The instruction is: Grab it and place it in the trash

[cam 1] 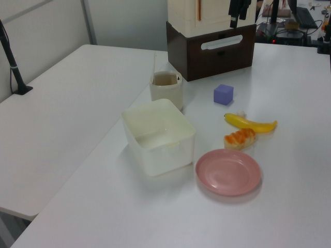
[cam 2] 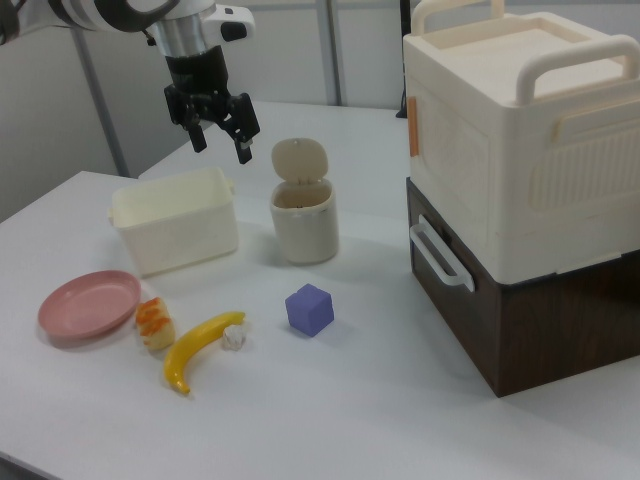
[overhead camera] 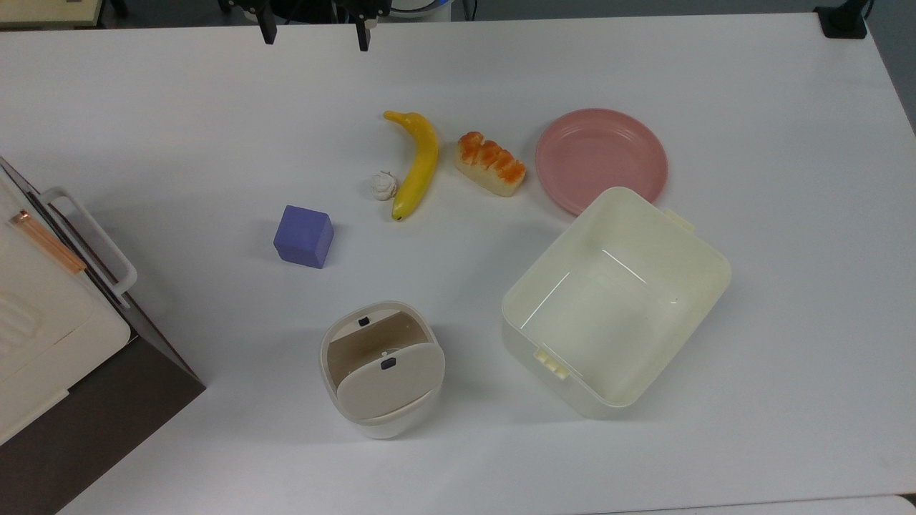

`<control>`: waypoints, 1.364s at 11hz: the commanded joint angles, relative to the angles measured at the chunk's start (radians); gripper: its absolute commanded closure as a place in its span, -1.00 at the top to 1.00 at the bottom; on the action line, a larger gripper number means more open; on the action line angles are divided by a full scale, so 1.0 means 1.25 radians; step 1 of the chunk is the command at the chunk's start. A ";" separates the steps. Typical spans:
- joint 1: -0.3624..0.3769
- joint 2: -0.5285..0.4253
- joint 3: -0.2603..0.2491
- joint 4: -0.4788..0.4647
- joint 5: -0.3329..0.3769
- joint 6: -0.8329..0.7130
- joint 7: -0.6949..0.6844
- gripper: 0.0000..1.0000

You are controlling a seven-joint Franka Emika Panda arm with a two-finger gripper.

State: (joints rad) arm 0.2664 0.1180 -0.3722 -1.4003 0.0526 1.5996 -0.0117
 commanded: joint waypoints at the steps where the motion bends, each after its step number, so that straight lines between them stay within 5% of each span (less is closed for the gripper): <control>1: 0.005 -0.039 -0.004 -0.058 0.022 0.019 -0.002 1.00; 10: 0.015 -0.048 0.014 -0.101 0.006 0.024 0.012 1.00; 12: 0.015 -0.047 0.113 -0.195 -0.191 0.047 0.125 0.95; 13: 0.010 -0.047 0.149 -0.272 -0.239 0.106 0.209 0.97; 15: -0.014 -0.045 0.147 -0.348 -0.217 0.167 0.244 1.00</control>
State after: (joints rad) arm 0.2753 0.1011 -0.1929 -1.6788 -0.2120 1.7126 0.2313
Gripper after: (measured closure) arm 0.000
